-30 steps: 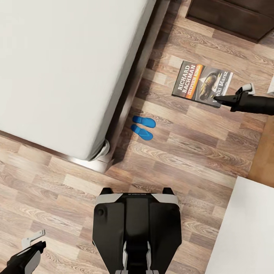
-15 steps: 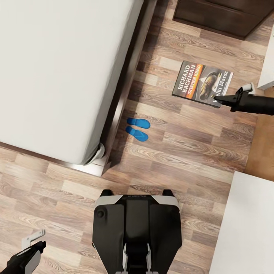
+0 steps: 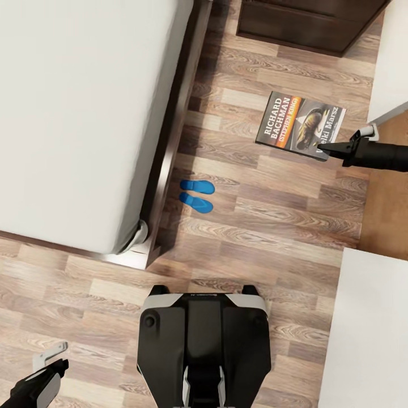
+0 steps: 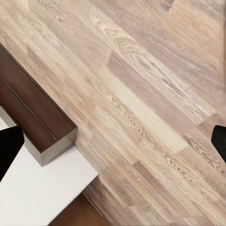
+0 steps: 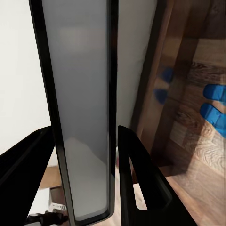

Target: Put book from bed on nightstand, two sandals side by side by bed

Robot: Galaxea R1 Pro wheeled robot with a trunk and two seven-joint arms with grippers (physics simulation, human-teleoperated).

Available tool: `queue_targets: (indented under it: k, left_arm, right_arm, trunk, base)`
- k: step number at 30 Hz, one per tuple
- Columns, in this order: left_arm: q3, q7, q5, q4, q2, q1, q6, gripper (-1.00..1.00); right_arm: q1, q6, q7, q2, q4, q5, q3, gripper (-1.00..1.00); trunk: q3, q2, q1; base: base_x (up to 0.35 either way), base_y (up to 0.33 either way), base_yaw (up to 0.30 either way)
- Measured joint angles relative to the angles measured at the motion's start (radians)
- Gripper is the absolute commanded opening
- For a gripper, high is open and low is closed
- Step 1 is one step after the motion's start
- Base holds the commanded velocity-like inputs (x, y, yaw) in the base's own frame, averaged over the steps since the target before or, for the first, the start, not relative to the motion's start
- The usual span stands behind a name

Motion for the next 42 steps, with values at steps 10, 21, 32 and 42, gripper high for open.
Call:
queue_targets:
  k: [10,21,32,42]
  left_arm:
    - [-0.001,-0.001,-0.001,0.003,0.0,0.0,0.0,1.0]
    - [0.0,-0.005,-0.003,0.007,0.0,0.006,-0.002,1.0]
    - [0.0,-0.01,-0.003,0.008,0.0,0.008,-0.003,1.0]
    - [0.0,-0.011,-0.002,0.008,-0.001,0.008,-0.004,1.0]
  right_arm:
    - [0.002,0.0,0.0,0.003,0.001,0.001,0.004,-1.0]
    - [0.007,0.0,0.0,0.021,0.001,0.002,0.008,-1.0]
    - [0.012,0.0,0.0,0.03,0.003,0.002,0.009,-1.0]
    - [0.016,0.001,0.0,0.046,0.003,0.002,0.007,-1.0]
  trunk:
    - [0.014,0.0,0.0]
    - [0.03,0.0,0.0]
    - [0.043,0.0,0.0]
    - [0.046,0.0,0.0]
  base:
    - [0.0,0.0,-0.17]
    - [0.0,0.0,-0.17]
    - [-0.098,0.015,-0.159]
    - [-0.029,0.007,-0.038]
